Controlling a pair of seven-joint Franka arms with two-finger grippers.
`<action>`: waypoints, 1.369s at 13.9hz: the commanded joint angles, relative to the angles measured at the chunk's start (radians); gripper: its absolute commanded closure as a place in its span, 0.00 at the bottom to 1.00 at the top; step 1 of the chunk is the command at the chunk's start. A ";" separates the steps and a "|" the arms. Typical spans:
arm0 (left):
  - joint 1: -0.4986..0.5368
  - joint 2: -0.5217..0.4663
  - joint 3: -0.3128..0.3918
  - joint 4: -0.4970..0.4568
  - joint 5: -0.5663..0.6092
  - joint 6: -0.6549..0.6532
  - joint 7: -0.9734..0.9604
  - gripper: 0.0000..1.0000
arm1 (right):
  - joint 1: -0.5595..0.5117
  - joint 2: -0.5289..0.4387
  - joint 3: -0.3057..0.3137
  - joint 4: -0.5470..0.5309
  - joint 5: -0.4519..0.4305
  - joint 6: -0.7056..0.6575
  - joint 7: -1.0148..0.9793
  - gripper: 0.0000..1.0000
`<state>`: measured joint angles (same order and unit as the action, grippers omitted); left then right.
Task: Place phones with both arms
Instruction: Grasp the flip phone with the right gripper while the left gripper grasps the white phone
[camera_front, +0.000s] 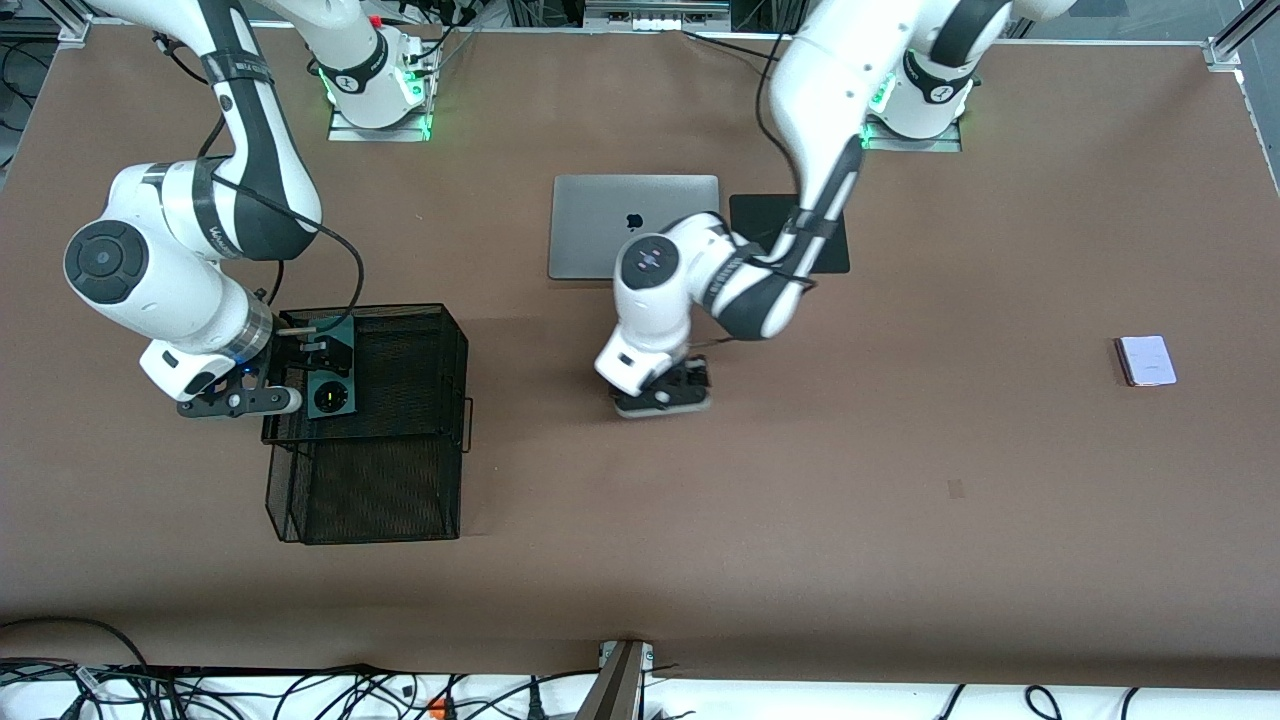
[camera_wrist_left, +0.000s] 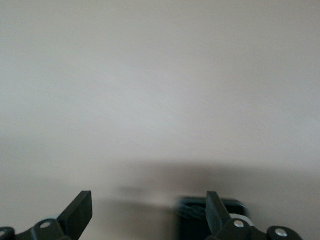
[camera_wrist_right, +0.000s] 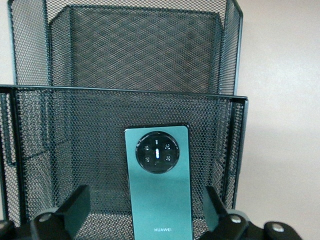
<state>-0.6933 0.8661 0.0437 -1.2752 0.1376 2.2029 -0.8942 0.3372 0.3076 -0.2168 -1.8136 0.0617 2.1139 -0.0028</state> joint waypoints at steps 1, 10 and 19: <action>0.084 -0.187 -0.015 -0.195 -0.010 -0.054 0.110 0.00 | 0.015 -0.005 0.028 0.077 0.013 -0.079 0.047 0.01; 0.519 -0.551 -0.013 -0.590 0.000 -0.046 0.668 0.00 | 0.397 0.281 0.051 0.414 0.015 -0.117 0.518 0.01; 0.925 -0.567 -0.016 -0.605 -0.006 0.030 1.174 0.00 | 0.502 0.570 0.060 0.481 0.049 0.276 0.612 0.01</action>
<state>0.1501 0.3239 0.0486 -1.8429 0.1385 2.1953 0.1643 0.8315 0.8357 -0.1541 -1.3725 0.0892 2.3618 0.6133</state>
